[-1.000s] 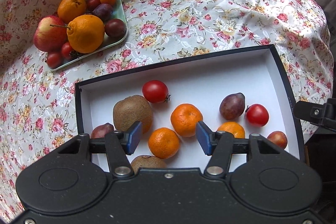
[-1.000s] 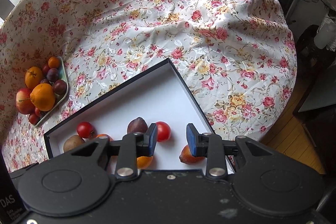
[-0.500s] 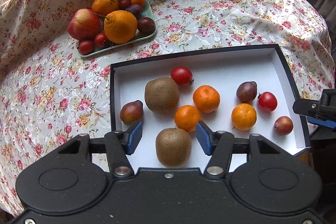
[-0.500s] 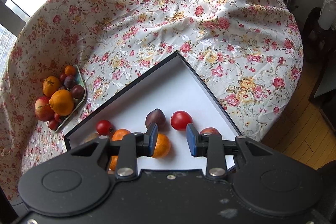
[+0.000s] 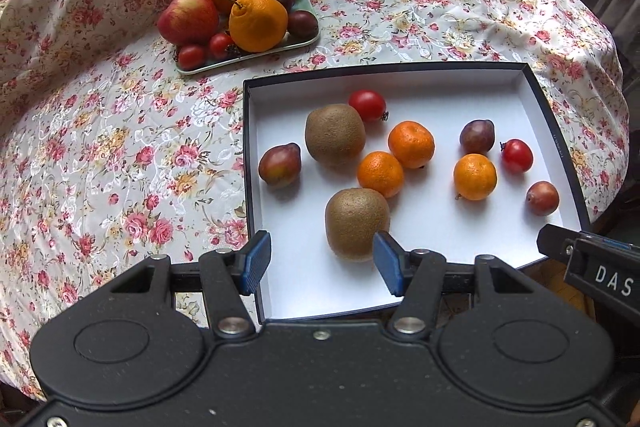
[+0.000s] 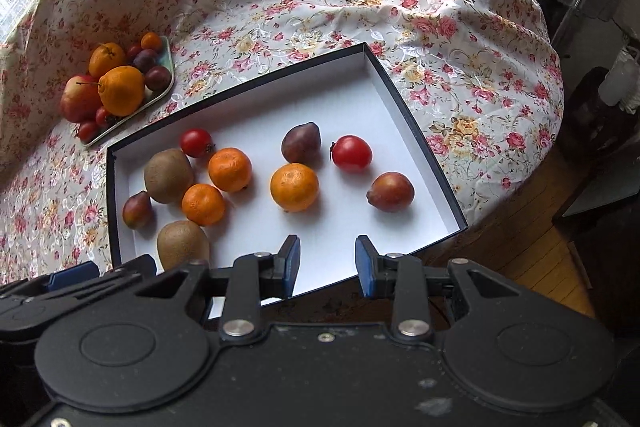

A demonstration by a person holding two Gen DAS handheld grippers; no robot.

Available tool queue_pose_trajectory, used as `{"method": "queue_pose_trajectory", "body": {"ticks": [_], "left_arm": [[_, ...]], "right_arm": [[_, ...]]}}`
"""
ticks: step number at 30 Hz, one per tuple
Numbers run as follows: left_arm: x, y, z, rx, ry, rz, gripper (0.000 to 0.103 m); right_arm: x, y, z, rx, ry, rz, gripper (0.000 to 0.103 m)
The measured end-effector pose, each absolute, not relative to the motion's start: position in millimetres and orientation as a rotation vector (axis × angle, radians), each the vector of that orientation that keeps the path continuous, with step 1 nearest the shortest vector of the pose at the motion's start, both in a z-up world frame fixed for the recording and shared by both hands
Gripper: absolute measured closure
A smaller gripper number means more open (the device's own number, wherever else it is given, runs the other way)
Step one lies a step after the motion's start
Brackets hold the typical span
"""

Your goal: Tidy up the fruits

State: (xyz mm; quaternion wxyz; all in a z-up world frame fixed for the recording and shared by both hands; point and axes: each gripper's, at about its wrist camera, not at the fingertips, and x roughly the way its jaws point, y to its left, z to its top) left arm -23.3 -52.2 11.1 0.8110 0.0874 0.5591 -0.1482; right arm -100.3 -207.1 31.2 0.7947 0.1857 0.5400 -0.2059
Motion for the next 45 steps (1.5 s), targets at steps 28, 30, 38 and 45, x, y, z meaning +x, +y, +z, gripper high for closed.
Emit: {"method": "queue_pose_trajectory", "body": {"ticks": [28, 30, 38, 45], "left_arm": [[-19.8, -20.8, 5.6, 0.174, 1.169, -0.288, 0.041], [-18.8, -19.4, 5.2, 0.170, 1.172, -0.283, 0.041], [-16.2, -17.5, 2.2, 0.162, 1.187, -0.270, 0.041], [-16.8, -19.6, 0.2, 0.171, 1.196, -0.272, 0.041]], "right_arm": [[-74.4, -151.6, 23.7, 0.168, 1.187, -0.458, 0.071], [-73.0, -148.4, 23.5, 0.117, 1.188, -0.482, 0.071], [-70.3, -146.7, 19.0, 0.109, 1.225, -0.453, 0.072], [-69.3, -149.2, 16.9, 0.135, 1.236, -0.444, 0.072]]}}
